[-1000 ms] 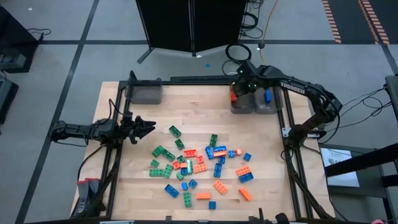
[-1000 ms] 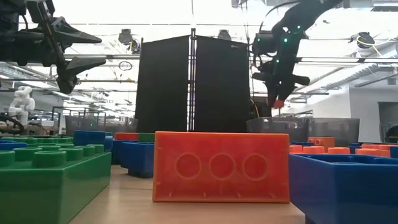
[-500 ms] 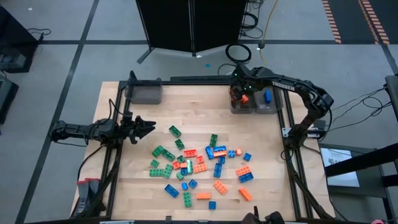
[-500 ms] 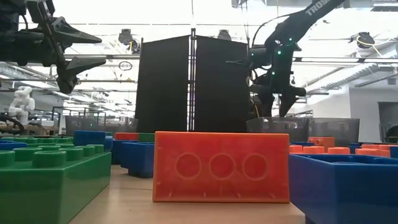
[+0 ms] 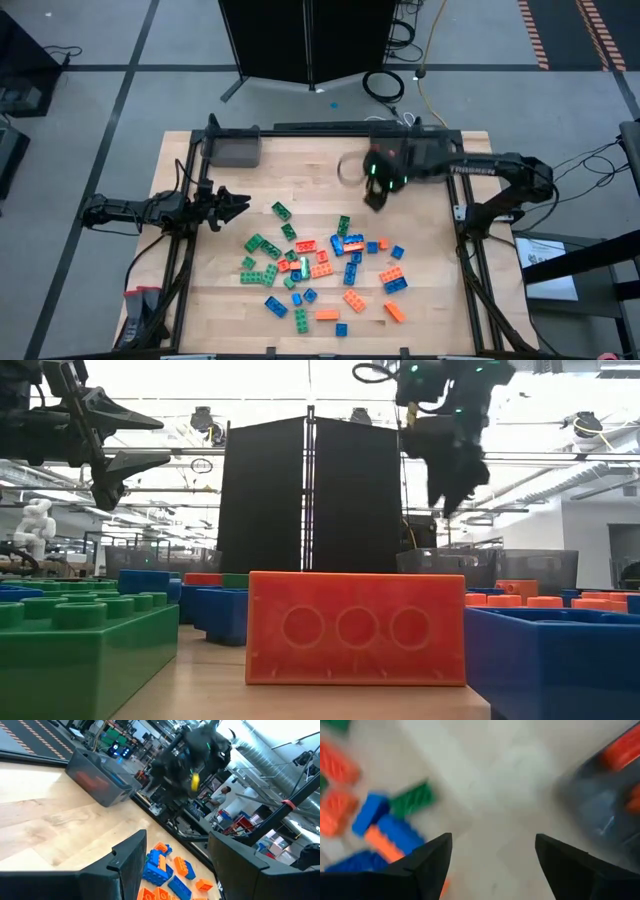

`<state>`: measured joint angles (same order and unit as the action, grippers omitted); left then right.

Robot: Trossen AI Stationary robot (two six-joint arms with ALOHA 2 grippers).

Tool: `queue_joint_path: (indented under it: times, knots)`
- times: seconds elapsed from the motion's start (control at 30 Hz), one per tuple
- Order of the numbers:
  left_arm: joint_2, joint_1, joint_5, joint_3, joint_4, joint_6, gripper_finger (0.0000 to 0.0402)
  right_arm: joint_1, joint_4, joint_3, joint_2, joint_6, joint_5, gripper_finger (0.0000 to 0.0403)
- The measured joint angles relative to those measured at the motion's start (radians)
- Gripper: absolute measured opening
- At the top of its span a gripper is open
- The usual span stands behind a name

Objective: Sort blocks
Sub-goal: Put the orange game piece into the middle black bin

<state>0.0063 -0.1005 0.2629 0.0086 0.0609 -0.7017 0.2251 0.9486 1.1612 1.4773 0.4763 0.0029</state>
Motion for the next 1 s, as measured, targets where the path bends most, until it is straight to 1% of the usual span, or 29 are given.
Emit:
queue_joint_path:
  times: [0.13, 0.23, 0.37, 0.6, 0.83, 1.0]
  knots:
    - [0.0, 0.0, -0.002, 0.0, 0.0, 0.0, 0.0215, -0.133, -0.057, -0.105, 0.0, 0.215, 0.001, 0.0279]
    - [0.0, 0.0, -0.005, 0.0, 0.0, 0.0, 0.0215, -0.196, -0.062, -0.166, 0.001, 0.376, 0.005, 0.0279]
    - [0.0, 0.0, -0.004, 0.0, 0.0, 0.0, 0.0215, -0.261, -0.1, -0.222, 0.002, 0.521, 0.031, 0.0279]
    - [0.0, 0.0, -0.004, 0.0, 0.0, 0.0, 0.0215, -0.357, -0.158, -0.235, 0.015, 0.693, 0.104, 0.0279]
    - [0.0, 0.0, -0.003, 0.0, -0.001, 0.0, 0.0215, -0.433, -0.186, -0.235, 0.083, 0.791, 0.103, 0.0279]
    - [0.0, 0.0, 0.0, 0.0, -0.001, 0.001, 0.0215, -0.461, -0.18, -0.235, 0.132, 0.828, 0.1, 0.0277]
